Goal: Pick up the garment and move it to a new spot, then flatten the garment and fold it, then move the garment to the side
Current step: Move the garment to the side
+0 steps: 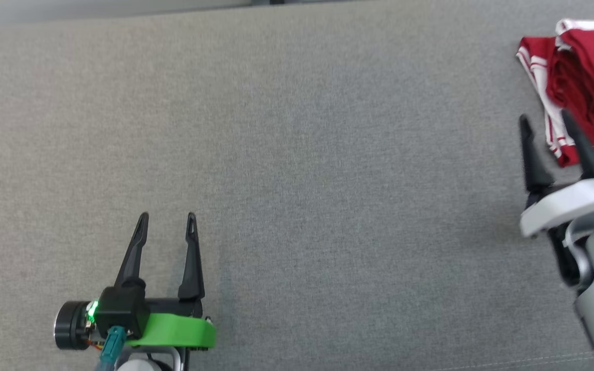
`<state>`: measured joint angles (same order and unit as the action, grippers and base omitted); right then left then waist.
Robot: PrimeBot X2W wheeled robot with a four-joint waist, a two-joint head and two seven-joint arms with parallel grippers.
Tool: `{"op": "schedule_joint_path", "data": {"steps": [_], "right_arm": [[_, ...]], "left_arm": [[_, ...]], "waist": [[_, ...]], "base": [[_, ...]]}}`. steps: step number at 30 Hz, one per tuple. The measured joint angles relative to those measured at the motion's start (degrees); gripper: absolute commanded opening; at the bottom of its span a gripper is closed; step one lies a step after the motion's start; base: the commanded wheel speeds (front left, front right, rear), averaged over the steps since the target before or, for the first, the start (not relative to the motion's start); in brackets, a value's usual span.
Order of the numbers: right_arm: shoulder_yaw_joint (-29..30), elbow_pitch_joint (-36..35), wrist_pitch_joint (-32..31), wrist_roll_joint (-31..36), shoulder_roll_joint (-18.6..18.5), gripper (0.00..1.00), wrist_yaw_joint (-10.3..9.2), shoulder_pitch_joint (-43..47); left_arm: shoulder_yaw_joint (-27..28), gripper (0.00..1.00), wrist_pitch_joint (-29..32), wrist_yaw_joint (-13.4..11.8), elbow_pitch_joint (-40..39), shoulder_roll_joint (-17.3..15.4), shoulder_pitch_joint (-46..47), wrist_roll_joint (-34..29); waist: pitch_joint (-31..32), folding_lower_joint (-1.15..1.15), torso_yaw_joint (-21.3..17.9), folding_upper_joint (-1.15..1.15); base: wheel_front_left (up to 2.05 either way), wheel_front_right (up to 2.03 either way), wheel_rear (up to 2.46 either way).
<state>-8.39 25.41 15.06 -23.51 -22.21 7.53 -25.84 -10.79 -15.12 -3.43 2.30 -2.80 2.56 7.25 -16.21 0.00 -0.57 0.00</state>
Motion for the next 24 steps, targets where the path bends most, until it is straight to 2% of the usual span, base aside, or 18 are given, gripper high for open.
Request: {"op": "schedule_joint_path", "data": {"steps": [7, 11, 18, 24], "right_arm": [[3.8, -6.55, 0.0, 5.24, 9.77, 1.0, 0.0, 10.5], [4.72, -11.6, -0.01, 7.54, 14.21, 1.0, 0.0, 17.19], [5.48, -18.83, 0.0, 10.92, 17.47, 1.0, 0.0, 26.12], [3.38, -19.17, 0.0, 13.7, 18.03, 1.0, 0.0, 29.45]], "left_arm": [[1.03, 1.0, 0.0, -1.63, 0.73, -0.01, -4.63, 2.09], [2.66, 1.0, 0.0, -2.19, -2.09, -0.01, -7.59, 2.72], [4.52, 1.0, 0.0, -2.83, -4.74, -0.01, -11.65, 2.09], [4.85, 1.0, 0.0, -2.52, -5.89, -0.01, -14.09, 0.87]], "waist": [[6.75, 0.0, -0.49, 0.0], [10.43, 0.0, -0.73, 0.0], [15.45, 0.0, -1.22, 0.0], [17.87, 0.0, -2.13, 0.0]], "base": [[0.0, 0.0, 0.0], [0.0, 0.0, 0.0], [0.0, 0.0, 0.0], [0.0, 0.0, 0.0]]}}
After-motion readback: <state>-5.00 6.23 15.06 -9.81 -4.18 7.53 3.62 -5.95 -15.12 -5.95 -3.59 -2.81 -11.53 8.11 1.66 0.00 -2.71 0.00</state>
